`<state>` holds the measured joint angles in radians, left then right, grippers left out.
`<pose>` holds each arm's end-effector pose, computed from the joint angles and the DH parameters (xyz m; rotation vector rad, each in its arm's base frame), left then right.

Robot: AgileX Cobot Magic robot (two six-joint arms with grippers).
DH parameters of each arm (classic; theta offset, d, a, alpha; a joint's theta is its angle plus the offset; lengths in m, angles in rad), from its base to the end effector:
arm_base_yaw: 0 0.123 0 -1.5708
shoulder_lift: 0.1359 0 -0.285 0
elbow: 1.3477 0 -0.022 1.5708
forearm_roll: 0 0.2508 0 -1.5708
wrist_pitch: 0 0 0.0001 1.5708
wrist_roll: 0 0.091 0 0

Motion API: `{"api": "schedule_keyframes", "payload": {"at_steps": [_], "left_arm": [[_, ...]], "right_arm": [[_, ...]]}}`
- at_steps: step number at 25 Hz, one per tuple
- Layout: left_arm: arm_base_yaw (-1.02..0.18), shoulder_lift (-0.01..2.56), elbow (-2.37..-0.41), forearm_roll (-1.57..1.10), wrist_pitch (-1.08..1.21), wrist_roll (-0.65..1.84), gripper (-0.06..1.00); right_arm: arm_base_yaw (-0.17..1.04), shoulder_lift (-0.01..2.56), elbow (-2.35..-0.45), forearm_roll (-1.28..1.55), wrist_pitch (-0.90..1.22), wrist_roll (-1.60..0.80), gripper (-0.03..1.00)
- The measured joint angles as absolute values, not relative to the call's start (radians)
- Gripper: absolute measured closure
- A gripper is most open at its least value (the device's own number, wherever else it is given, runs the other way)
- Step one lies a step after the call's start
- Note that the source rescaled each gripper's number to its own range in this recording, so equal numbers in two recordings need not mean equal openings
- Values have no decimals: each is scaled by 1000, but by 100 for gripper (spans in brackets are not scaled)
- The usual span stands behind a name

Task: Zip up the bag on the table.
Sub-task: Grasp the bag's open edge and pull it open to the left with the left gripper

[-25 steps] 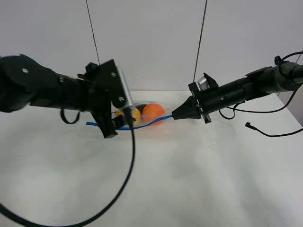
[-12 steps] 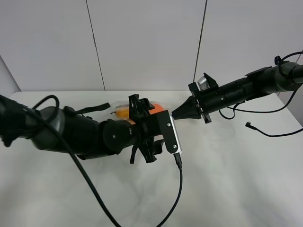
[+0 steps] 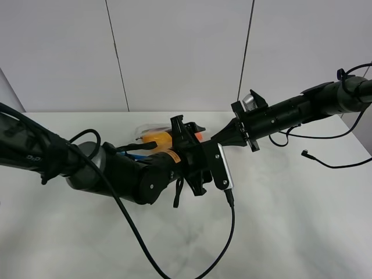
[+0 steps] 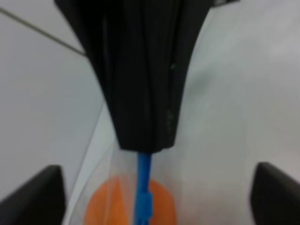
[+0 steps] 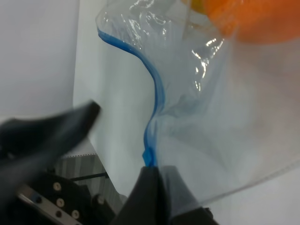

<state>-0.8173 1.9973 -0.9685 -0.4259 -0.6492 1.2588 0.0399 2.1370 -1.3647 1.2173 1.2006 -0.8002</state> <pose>0.2906 -0.2766 0.1451 1.3350 1.3634 0.3047 0.3955 0.0955 0.1554 -0.2041 2.5888 1.5295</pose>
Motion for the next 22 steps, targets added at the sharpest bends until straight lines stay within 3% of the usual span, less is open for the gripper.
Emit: {"api": "schedule_keyframes", "payload": {"at_steps": [5,7,11,20,22], "left_arm": [[-817,2023,-968,-416,-676,1255,55],[-817,2026,-968,-416,-694,1255,64],[-817,2026,-968,-415,-729,1254,70],[-817,2026,-968,-415,-746,1254,72],[-817,2026,-968,-415,-746,1254,78]], "right_arm": [[40,2137,-1365,1215,1201,-800,97],[40,2137,-1365,1215,1201,-800,97],[40,2137,-1365,1215,1201,-800,97],[40,2137,-1365,1215,1201,-800,97],[40,2137,-1365,1215,1201,-800,97]]}}
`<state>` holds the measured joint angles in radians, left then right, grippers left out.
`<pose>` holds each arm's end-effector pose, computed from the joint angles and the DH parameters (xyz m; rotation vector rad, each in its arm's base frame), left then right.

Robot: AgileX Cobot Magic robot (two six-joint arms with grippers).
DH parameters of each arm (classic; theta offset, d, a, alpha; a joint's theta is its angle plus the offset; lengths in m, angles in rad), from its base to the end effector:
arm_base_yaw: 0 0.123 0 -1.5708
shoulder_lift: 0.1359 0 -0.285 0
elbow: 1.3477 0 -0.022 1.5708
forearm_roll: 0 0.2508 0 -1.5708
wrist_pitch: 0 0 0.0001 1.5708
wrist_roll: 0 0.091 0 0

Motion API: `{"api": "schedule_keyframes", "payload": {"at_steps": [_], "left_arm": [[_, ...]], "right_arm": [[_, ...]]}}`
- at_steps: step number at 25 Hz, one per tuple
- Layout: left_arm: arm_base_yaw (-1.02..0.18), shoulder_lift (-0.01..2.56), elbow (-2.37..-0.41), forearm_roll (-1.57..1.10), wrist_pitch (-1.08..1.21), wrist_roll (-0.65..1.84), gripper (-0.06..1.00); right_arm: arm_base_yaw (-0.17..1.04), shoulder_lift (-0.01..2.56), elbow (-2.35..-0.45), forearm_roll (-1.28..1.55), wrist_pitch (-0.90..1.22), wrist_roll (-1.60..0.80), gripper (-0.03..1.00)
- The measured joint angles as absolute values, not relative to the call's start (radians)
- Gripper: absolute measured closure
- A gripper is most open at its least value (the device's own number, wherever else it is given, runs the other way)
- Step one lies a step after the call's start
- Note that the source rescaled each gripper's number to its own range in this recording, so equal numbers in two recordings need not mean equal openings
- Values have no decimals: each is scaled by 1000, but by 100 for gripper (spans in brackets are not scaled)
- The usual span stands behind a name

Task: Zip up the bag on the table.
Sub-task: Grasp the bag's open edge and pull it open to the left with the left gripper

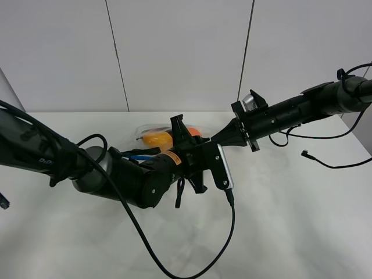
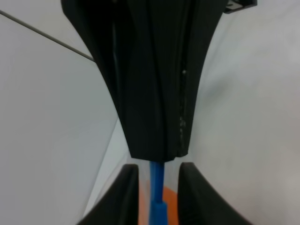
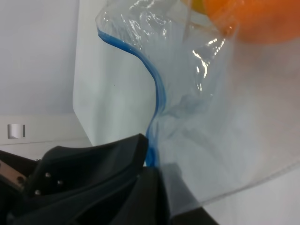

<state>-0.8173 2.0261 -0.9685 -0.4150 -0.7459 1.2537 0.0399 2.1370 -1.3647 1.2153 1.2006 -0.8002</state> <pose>0.2939 -0.2769 0.1418 1.2866 1.3186 0.3411 0.3954 0.0954 0.1553 -0.2060 2.5904 1.5279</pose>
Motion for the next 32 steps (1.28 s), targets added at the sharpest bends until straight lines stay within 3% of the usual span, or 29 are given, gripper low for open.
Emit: {"api": "schedule_keyframes", "payload": {"at_steps": [3,6,25,32], "left_arm": [[-817,2026,-968,-415,-746,1254,88],[-817,2026,-968,-415,-746,1254,91],[-798,2026,-969,-437,-745,1258,94],[-758,2026,-970,-500,-736,1376,94]], "right_arm": [[40,2137,-1365,1215,1201,-800,97],[40,2137,-1365,1216,1201,-800,97],[40,2137,-1365,1230,1189,-800,97],[43,2137,-1367,1240,1174,-800,97]]}}
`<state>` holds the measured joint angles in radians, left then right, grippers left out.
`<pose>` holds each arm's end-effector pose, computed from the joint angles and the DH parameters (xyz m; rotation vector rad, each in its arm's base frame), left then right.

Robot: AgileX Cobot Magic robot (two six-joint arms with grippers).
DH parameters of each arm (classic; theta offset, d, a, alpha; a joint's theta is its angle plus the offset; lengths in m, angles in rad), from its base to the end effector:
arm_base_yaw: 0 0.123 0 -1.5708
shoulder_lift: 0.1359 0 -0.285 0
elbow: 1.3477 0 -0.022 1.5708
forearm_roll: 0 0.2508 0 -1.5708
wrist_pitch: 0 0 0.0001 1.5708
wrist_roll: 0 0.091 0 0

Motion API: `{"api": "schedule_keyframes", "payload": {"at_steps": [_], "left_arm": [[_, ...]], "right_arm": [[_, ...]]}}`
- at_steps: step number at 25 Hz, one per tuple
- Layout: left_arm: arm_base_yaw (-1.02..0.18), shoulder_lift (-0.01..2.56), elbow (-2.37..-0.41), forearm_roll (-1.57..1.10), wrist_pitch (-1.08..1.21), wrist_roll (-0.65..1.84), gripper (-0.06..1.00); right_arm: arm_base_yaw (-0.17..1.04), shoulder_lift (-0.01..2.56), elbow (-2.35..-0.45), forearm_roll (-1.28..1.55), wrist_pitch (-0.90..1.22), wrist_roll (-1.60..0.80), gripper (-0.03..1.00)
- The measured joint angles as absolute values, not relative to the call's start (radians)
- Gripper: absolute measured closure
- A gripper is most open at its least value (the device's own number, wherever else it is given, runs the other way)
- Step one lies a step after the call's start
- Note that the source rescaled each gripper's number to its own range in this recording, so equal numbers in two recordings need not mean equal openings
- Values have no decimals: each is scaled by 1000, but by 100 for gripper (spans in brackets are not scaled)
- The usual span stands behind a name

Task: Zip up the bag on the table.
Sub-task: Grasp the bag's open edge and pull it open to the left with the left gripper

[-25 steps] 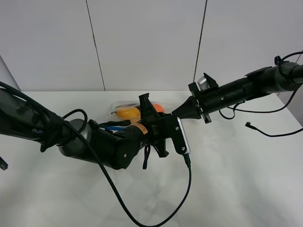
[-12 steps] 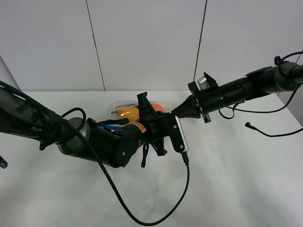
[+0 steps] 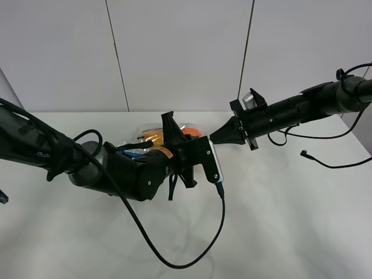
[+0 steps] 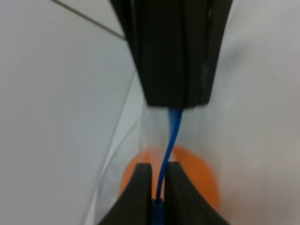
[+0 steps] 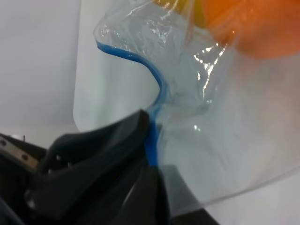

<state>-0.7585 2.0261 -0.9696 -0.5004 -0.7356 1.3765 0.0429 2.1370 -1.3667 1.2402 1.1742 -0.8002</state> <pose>0.3114 -0.2548 0.1399 1.2852 1.3704 0.4663 0.3987 0.0966 0.1561 -0.1710 2.5695 1.5171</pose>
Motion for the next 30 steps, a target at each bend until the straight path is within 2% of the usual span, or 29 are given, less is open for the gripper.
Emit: {"api": "schedule_keyframes", "payload": {"at_steps": [30], "left_arm": [[-354,2026,-972,-493,-706,1497,94]], "right_arm": [[43,2137,-1368,1259,1175,-800,97]]}}
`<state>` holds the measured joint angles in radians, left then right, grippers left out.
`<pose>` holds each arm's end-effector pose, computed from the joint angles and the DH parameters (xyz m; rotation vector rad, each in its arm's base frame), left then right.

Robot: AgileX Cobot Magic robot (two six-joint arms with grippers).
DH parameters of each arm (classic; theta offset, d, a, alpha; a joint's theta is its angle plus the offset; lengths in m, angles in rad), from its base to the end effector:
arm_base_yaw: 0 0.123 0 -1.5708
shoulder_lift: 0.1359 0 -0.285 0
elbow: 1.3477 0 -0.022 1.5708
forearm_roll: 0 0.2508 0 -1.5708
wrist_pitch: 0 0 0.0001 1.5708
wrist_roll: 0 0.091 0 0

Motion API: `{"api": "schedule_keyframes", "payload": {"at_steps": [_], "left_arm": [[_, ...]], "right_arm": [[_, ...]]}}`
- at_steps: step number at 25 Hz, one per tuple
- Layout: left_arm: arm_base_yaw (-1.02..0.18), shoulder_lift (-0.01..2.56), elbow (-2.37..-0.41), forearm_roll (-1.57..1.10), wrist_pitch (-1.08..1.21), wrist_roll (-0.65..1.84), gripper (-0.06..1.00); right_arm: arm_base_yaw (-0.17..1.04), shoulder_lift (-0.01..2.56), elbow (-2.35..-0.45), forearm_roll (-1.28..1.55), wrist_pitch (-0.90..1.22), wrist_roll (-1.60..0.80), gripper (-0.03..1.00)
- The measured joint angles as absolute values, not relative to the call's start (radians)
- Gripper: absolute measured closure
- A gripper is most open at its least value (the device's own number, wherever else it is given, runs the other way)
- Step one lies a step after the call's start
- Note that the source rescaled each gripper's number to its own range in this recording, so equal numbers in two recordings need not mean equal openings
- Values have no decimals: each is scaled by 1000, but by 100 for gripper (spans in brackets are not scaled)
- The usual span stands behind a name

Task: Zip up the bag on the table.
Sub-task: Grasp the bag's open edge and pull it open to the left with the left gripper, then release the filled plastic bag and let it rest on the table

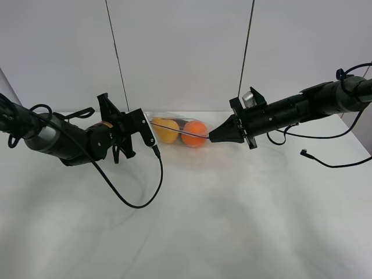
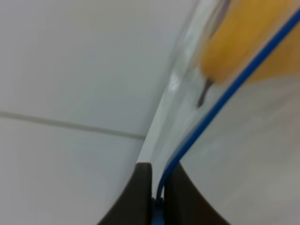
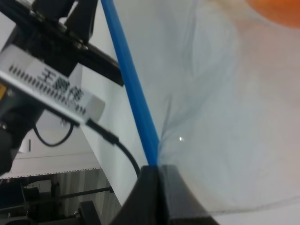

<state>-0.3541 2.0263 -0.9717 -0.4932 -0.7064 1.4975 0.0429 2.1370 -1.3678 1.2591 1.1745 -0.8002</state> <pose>0.3862 -0.1130 0.1380 1.1369 1.5964 0.8019 0.3998 0.0972 0.1575 -0.1542 2.5537 1.5315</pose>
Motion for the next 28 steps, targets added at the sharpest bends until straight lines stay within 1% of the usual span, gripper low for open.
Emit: {"api": "schedule_keyframes", "payload": {"at_steps": [5,12,16,17,19,22,23,24,25,28], "left_arm": [[-311,2026,-972,-499,-690,1497,94],[-305,2026,-972,-493,-687,1496,94],[-302,2026,-972,-472,-687,1396,93],[-301,2026,-972,-463,-687,1348,89],[-289,2026,-972,-464,-698,1281,71],[-266,2026,-972,-464,-709,1246,25],[-255,2026,-972,-464,-709,1242,15],[-243,2026,-972,-463,-709,1240,8],[-225,2026,-972,-463,-709,1235,3],[-165,2026,-972,-463,-709,1179,-3]], "right_arm": [[43,2137,-1368,1256,1179,-800,97],[43,2137,-1368,1261,1179,-800,97],[43,2137,-1368,1260,1179,-800,97],[43,2137,-1368,1260,1179,-800,97],[43,2137,-1368,1236,1184,-800,97],[43,2137,-1368,1228,1186,-800,97],[43,2137,-1368,1228,1187,-800,97],[43,2137,-1368,1227,1188,-800,97],[43,2137,-1368,1226,1189,-800,97],[43,2137,-1368,1226,1190,-800,97]]}}
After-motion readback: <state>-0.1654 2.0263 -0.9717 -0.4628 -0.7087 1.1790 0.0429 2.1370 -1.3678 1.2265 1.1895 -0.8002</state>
